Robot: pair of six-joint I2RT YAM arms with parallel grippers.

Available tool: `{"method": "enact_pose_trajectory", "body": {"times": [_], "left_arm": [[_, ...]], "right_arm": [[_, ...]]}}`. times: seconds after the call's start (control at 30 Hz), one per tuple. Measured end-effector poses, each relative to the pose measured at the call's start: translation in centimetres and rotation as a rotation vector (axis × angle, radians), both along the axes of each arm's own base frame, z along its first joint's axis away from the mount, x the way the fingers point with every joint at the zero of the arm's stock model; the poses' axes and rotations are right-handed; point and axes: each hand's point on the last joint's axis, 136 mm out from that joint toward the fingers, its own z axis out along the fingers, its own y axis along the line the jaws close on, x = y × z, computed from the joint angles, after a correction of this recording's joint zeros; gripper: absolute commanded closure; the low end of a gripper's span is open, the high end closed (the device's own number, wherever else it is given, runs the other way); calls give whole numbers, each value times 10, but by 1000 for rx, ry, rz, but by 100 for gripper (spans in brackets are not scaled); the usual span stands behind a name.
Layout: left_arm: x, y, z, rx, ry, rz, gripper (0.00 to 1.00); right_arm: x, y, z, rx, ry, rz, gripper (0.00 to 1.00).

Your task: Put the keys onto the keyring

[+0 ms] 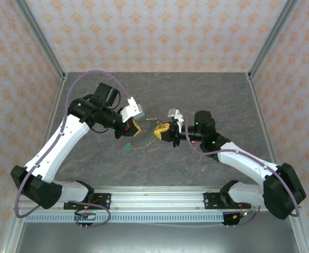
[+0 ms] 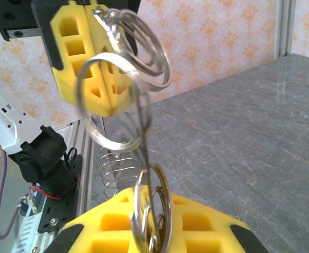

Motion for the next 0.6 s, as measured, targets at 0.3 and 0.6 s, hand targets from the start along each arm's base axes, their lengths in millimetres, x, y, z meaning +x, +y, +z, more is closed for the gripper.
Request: {"method": "enact_pose_trajectory", "body": {"times": [0.3, 0.6], "left_arm": [[11, 9, 28, 15, -49, 83, 100], [17, 10, 14, 48, -2, 117, 100]], "right_arm": [[0, -32, -13, -58, -207, -188, 81], [2, -41, -14, -96, -308, -275, 81]]}}
